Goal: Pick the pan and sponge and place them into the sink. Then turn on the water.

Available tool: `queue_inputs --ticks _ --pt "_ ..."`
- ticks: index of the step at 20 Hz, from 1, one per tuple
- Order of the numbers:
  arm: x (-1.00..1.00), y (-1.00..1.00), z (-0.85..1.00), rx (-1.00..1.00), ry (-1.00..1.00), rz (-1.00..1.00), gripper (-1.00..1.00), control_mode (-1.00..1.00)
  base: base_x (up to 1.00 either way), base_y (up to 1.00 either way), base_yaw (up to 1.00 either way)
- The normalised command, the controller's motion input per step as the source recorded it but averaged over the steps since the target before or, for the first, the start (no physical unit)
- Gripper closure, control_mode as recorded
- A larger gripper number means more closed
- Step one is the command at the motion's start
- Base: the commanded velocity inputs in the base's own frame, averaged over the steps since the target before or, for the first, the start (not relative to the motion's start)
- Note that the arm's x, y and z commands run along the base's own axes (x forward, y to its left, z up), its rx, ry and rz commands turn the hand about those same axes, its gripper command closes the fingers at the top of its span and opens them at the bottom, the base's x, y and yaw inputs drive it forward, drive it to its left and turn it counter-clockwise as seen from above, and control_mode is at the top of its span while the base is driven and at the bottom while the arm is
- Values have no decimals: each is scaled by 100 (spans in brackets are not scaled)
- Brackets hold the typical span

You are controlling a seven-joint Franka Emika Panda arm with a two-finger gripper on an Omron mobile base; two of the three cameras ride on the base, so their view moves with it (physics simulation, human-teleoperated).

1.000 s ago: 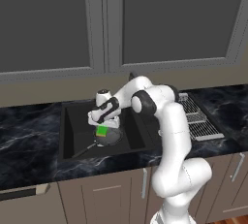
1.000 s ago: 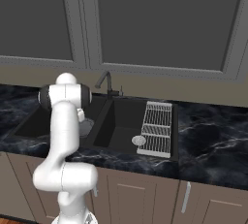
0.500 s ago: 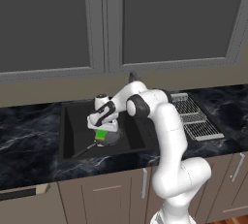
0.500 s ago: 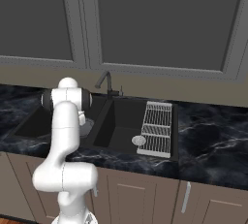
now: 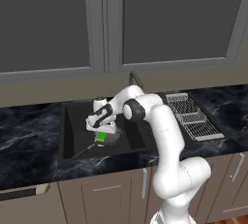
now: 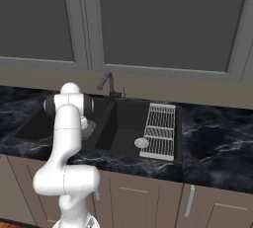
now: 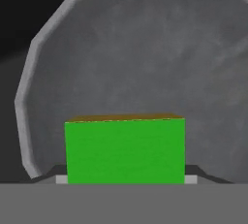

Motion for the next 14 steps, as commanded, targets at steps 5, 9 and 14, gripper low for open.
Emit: queue_inputs --ticks 5,9,14 --pt "14 0 -37 0 1 -1 100 -100 0 0 0" --pt "7 1 -33 0 1 -1 -100 -100 0 0 0" --pt "-3 -20 -8 1 1 -1 -100 -100 0 0 0"
